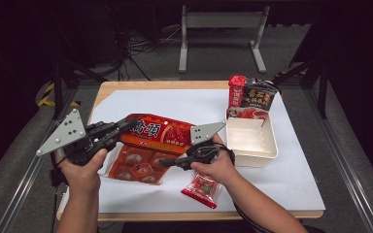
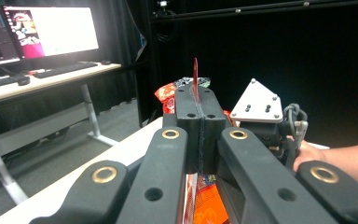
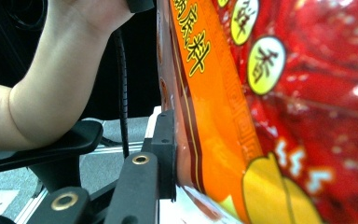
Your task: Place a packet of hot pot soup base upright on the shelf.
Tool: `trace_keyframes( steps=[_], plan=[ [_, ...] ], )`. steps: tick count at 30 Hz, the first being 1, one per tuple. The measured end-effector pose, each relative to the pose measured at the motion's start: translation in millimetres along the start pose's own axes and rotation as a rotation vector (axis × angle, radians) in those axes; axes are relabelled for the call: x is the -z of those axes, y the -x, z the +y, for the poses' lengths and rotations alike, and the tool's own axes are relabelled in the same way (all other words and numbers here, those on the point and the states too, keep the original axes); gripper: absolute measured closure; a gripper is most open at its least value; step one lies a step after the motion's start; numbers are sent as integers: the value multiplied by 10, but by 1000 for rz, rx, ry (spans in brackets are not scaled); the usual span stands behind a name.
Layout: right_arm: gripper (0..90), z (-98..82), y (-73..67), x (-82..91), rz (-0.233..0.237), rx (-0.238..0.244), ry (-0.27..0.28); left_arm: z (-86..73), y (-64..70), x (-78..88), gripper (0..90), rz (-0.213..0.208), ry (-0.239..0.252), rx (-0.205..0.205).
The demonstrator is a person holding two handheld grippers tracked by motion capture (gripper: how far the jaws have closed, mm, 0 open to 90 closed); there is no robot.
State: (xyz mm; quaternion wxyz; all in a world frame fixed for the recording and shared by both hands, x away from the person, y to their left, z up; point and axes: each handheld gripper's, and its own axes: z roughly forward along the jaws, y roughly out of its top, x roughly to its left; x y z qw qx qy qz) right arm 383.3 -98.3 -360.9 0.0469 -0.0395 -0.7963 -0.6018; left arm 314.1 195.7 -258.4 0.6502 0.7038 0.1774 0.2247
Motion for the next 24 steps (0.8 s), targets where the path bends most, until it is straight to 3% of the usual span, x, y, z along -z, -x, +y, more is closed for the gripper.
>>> trace_keyframes(
  steps=[6, 16, 21, 23, 24],
  plan=[
    [700, 41, -15, 49, -1, -2, -11, -3, -14, 10, 900, 6, 0, -3],
    [703, 129, -24, 179, -23, -2, -41, -43, -92, -10, 900, -25, 15, 35],
    [703, 162, -15, 266, -36, -26, -52, -79, -126, -45, 744, -22, -20, 50],
    [703, 193, -9, 337, -55, -29, -47, -91, -141, -64, 614, -22, -35, 63],
    [703, 193, -9, 337, -55, -29, -47, -97, -146, -74, 614, -18, -46, 65]
  ],
)
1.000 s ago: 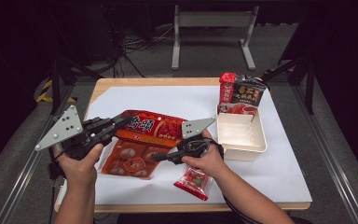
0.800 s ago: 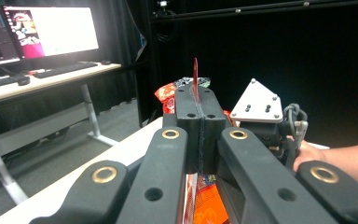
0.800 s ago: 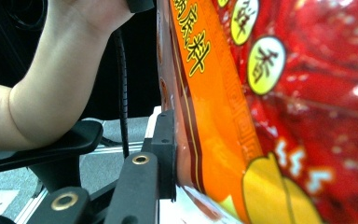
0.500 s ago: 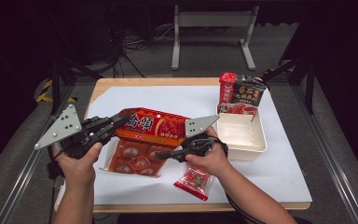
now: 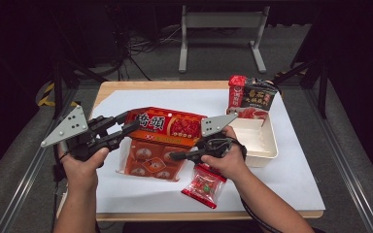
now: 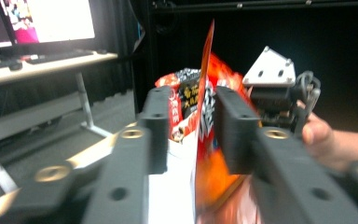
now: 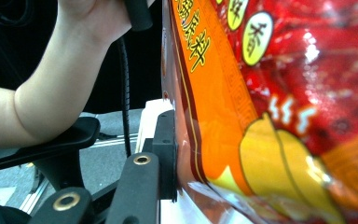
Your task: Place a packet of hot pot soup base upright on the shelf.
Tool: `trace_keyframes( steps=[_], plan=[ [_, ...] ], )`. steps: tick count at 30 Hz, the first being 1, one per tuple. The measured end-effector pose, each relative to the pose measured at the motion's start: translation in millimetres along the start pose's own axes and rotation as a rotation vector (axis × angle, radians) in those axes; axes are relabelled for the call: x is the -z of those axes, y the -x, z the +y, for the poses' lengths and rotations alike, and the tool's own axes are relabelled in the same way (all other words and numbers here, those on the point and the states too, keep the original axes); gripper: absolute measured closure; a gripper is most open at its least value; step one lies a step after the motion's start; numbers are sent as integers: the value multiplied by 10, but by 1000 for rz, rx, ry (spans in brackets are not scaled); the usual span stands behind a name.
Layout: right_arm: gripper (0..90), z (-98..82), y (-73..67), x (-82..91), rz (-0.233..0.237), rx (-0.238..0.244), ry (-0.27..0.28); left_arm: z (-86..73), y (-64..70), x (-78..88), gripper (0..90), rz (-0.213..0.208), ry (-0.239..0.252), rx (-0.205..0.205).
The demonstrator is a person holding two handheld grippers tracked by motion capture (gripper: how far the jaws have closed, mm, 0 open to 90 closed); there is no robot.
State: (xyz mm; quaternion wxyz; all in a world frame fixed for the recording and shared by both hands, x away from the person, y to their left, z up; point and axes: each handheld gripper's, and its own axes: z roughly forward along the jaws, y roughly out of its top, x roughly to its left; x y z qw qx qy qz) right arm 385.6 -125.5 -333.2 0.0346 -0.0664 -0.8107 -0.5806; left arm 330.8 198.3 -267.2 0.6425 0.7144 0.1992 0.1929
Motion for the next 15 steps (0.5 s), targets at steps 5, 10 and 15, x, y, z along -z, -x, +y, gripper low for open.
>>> trace_keyframes(
  steps=[5, 10, 15],
  plan=[
    [703, 64, 24, 155, -49, -6, -16, -25, -19, -46, 495, 11, -33, 11],
    [703, 119, 54, 328, -110, -21, -30, -69, -67, -72, 449, 27, -65, 28],
    [703, 185, 86, 486, -158, -40, -34, -117, -120, -87, 424, 64, -95, 37]
  ],
)
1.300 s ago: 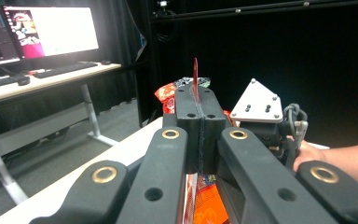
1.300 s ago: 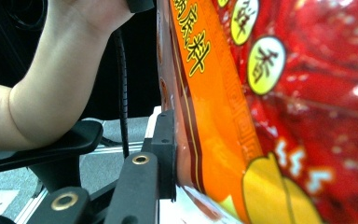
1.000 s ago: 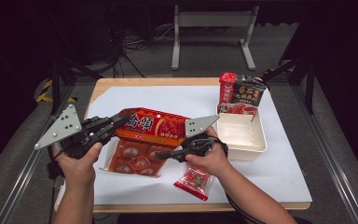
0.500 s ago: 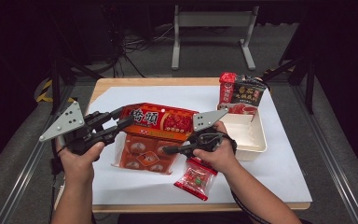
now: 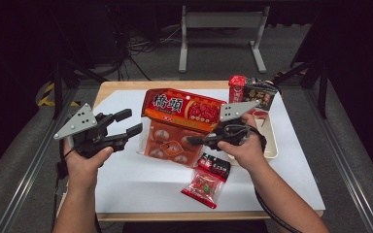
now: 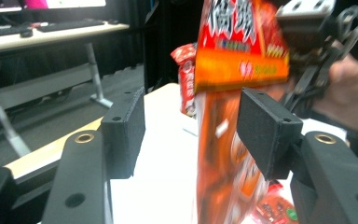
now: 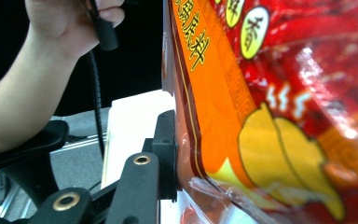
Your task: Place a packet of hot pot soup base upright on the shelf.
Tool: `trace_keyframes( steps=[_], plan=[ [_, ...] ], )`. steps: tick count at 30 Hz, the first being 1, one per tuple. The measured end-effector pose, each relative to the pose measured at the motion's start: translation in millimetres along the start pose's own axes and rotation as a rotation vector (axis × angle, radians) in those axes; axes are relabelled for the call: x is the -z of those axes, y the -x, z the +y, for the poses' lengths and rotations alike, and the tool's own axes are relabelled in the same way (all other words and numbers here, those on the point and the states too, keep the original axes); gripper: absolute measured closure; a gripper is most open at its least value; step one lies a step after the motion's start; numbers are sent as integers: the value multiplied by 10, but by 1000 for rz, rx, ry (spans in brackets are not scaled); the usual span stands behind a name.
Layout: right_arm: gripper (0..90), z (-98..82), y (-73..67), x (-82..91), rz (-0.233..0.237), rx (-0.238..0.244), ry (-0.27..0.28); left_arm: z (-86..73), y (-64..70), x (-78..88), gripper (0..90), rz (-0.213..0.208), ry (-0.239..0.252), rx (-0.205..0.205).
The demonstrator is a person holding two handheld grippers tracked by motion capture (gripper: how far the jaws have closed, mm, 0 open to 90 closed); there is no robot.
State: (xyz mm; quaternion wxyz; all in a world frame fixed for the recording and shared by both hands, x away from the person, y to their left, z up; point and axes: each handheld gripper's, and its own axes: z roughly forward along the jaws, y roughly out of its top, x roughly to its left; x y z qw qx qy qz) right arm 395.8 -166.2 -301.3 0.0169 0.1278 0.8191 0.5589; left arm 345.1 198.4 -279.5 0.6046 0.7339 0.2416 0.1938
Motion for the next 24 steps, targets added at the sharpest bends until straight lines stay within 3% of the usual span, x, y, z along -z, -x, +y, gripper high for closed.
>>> trace_keyframes(
  steps=[3, 7, 17, 24],
  plan=[
    [703, 33, 23, 65, -26, -4, -4, -19, -26, -6, 416, 9, -10, 4],
    [703, 99, 73, 201, -73, -10, -16, -66, -93, -24, 384, 9, -18, 42],
    [702, 273, 169, 411, -175, -20, -46, -180, -221, -90, 337, 50, -55, 40],
    [702, 322, 260, 539, -234, -21, -81, -263, -314, -119, 332, 31, -76, 59]
  ],
)
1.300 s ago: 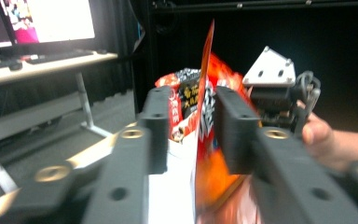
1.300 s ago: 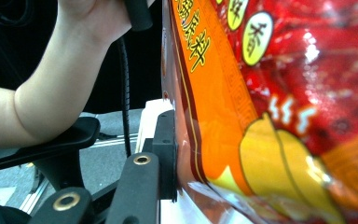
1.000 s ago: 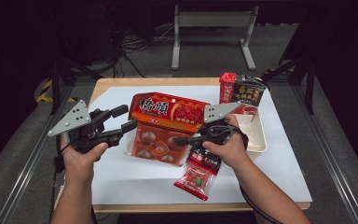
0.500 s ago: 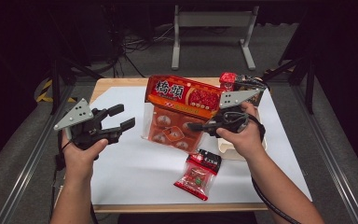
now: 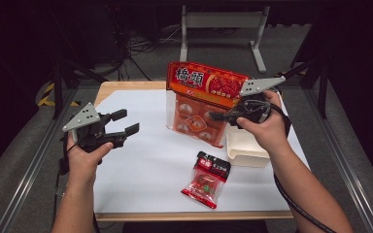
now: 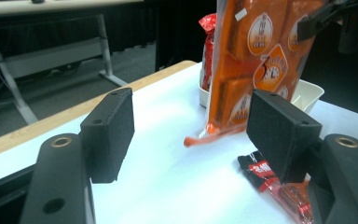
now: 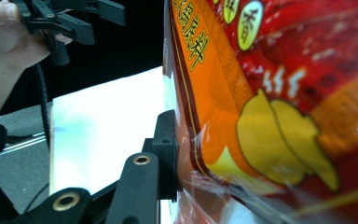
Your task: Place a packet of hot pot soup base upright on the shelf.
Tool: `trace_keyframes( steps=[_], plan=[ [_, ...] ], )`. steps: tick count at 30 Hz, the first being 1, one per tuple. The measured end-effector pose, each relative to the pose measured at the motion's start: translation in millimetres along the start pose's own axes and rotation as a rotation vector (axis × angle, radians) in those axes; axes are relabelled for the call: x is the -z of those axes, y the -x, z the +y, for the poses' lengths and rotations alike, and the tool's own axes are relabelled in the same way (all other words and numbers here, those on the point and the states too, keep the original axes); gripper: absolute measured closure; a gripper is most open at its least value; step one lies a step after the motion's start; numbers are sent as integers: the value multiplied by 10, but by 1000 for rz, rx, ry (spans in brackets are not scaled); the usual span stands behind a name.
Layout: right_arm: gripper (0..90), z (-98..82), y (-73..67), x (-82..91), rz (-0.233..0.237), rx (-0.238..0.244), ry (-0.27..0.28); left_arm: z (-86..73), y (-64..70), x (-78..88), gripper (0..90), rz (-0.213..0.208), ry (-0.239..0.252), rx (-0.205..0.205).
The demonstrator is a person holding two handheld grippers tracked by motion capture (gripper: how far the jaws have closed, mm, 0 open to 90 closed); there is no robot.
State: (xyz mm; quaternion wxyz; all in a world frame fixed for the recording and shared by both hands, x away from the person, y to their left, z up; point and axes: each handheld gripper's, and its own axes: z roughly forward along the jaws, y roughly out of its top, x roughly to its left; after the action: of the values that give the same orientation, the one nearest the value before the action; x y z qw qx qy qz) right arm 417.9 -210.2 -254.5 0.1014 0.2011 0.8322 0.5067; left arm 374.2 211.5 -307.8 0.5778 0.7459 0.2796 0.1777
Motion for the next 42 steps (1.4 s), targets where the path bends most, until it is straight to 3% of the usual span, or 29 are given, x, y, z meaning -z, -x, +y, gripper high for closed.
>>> trace_keyframes(
  steps=[7, 15, 22, 42],
  plan=[
    [702, -3, 77, 91, -36, -9, -21, -89, -97, -54, 323, 1, -29, 28],
    [702, 24, 154, 227, -82, -3, -43, -175, -187, -84, 318, 32, -67, 48],
    [702, 9, 227, 365, -122, -9, -60, -202, -220, -104, 309, 51, -111, 29],
    [702, -112, 344, 697, -194, -44, -31, -224, -239, -73, 308, 62, -129, 34]
  ],
)
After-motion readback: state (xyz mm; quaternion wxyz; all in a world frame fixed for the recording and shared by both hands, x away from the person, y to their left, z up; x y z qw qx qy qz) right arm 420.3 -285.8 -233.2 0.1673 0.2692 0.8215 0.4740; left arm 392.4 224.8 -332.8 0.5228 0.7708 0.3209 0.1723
